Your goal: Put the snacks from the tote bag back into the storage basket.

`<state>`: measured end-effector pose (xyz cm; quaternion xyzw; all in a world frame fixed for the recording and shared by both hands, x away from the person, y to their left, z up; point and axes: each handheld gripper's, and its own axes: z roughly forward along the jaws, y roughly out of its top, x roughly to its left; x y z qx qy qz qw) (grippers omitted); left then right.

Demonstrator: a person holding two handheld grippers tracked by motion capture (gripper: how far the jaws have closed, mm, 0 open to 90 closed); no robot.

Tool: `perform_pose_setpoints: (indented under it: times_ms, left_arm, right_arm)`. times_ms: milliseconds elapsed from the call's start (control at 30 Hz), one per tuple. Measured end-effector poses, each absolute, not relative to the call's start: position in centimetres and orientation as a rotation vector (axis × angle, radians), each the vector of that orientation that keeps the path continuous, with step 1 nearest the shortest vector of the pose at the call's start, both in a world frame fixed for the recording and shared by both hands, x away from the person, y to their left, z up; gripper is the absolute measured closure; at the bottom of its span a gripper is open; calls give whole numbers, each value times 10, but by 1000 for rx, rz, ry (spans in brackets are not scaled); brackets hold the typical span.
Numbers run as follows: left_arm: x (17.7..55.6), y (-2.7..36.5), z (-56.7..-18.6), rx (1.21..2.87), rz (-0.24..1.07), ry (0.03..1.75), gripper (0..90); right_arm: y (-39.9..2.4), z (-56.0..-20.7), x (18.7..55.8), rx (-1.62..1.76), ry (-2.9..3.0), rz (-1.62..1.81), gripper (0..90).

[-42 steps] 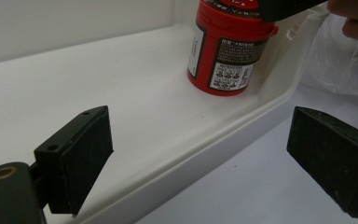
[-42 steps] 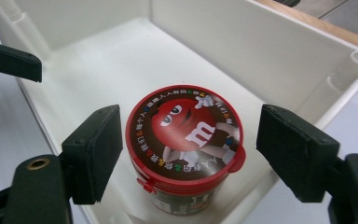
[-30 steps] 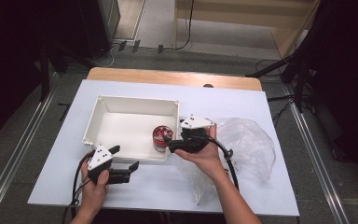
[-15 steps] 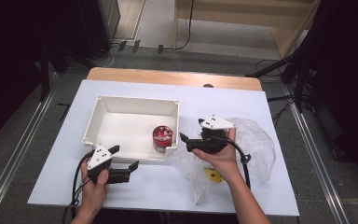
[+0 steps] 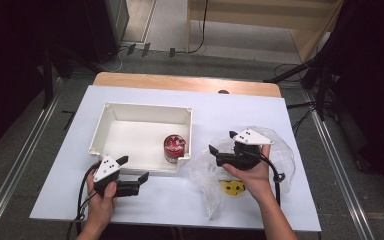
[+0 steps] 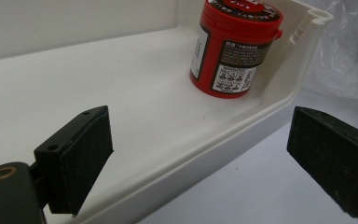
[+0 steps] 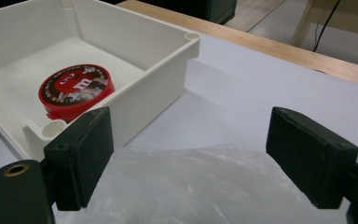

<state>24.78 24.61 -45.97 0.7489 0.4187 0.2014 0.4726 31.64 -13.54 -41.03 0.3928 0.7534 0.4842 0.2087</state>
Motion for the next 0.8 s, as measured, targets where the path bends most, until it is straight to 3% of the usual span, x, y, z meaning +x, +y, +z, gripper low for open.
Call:
perform_pose_setpoints:
  times_ms: [800]
  left_arm:
    - [248,245,-461,1835,500,1023,70]
  right_arm:
    - [-184,-425,299,1203,2023,1334,145]
